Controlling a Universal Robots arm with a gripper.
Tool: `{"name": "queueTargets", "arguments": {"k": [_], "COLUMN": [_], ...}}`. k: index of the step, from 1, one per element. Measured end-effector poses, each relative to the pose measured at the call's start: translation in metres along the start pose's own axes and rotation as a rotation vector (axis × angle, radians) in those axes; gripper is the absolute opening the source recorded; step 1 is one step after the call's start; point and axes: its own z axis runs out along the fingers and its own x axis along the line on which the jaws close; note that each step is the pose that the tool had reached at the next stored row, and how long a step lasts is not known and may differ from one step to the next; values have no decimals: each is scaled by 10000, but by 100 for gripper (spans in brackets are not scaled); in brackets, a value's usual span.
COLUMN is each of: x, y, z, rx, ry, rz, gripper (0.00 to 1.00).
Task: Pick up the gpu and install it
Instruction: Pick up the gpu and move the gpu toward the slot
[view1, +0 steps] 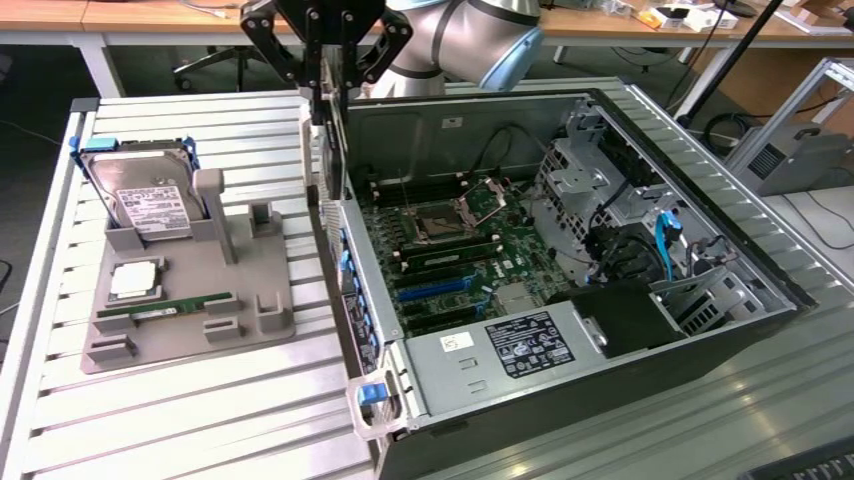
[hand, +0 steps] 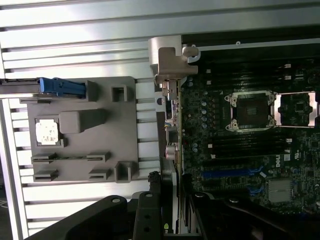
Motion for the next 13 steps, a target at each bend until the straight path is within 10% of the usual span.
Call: {"name": "queueTargets", "arguments": {"k": [13], "x": [-38], "y": [3], "z": [7], "rx": [0], "ry": [0], "rz": [0], "gripper": [27]}}
